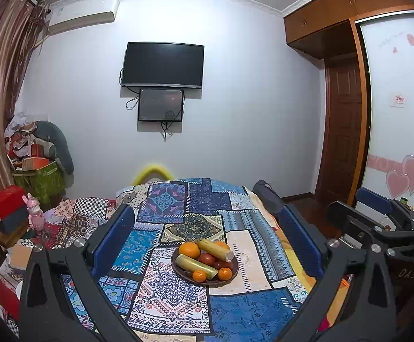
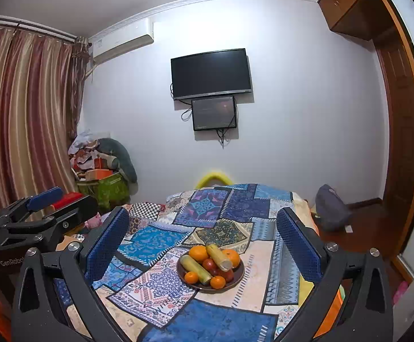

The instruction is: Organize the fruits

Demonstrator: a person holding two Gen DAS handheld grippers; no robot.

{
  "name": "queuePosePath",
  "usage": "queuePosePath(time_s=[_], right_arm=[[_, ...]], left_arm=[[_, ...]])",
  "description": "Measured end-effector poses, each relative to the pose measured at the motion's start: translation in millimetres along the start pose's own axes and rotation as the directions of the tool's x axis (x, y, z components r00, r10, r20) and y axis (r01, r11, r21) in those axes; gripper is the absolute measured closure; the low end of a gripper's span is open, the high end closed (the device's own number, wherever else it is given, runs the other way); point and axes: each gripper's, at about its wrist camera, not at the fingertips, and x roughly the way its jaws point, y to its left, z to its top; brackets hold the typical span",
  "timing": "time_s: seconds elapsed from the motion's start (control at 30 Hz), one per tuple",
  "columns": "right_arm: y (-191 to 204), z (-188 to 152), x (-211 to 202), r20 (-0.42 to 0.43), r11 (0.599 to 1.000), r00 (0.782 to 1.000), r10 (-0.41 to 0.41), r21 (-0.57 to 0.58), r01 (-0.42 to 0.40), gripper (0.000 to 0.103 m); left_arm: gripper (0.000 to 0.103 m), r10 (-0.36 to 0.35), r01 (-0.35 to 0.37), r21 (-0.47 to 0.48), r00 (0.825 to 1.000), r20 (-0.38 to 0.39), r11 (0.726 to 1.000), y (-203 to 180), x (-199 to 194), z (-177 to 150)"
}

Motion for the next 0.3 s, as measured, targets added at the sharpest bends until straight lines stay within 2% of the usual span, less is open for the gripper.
queuePosePath(time_s=[0.3], right_arm=[[-2.0,-0.2,0.9,-0.006,1.000,1.000,-0.004,0.005,0.004,0.000]], left_arm=[[0.000,-0.006,0.006,-0.001,1.000,0.000,1.000,-1.0,-0.1,0.3]])
